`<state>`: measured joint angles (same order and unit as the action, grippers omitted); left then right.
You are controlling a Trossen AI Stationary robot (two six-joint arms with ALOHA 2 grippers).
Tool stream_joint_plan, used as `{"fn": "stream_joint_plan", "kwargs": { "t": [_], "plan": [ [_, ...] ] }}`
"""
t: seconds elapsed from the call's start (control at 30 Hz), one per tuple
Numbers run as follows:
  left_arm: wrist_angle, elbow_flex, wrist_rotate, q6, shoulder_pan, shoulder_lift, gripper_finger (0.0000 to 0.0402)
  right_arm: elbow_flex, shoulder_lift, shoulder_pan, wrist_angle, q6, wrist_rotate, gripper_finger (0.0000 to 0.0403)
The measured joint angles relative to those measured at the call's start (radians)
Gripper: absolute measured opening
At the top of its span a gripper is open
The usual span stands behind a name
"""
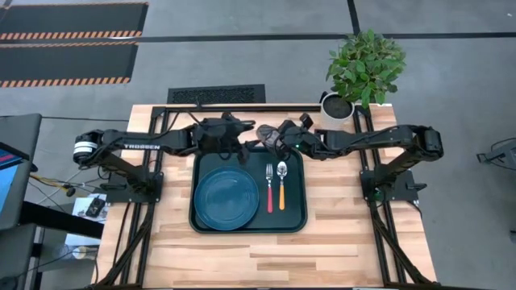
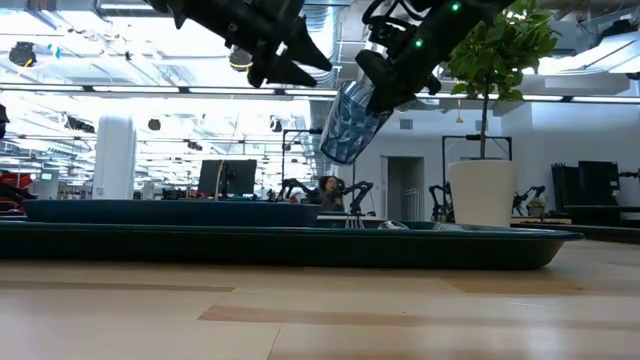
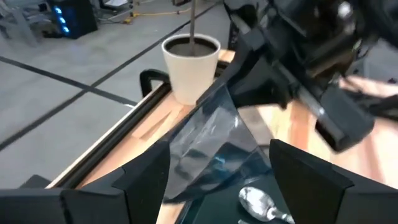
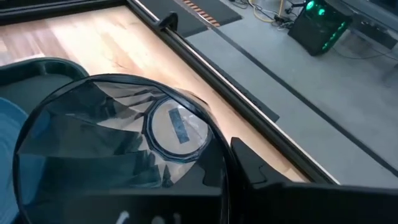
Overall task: Pick and place plate/cup/fork/spoon on tray
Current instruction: Put the dark blue cup on the black serving tray
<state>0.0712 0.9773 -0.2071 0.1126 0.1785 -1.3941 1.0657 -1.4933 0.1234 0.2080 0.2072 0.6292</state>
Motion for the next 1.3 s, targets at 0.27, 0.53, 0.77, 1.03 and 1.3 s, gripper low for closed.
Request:
{"fn": "stream_joint_plan", "kwargs": {
  "t": [0.27, 0.53, 0.77, 1.03, 1.3],
  "plan": [
    [-0.012, 0.042, 0.04, 0.053, 0.03, 0.0, 0.0262, 0.0, 0.0, 0.0, -0.015, -0.006, 0.0, 0.0019],
    [-0.132, 0.125, 0.046, 0.079, 0.05, -0.06, 0.0262, 0.0, 0.0, 0.001, -0.02, -0.007, -0.001, 0.0026],
    [-0.256, 0.278, 0.064, 0.091, 0.049, -0.17, 0.0262, -0.004, -0.001, 0.001, -0.022, -0.008, -0.002, 0.0021],
    [-0.417, 0.371, 0.05, 0.104, 0.054, -0.242, 0.0249, -0.005, -0.002, 0.0, -0.021, -0.029, -0.003, 0.0026],
    [-0.414, 0.369, 0.051, 0.1, 0.052, -0.245, 0.0127, -0.006, -0.002, -0.012, -0.032, -0.054, -0.011, 0.0028]
  ]
}}
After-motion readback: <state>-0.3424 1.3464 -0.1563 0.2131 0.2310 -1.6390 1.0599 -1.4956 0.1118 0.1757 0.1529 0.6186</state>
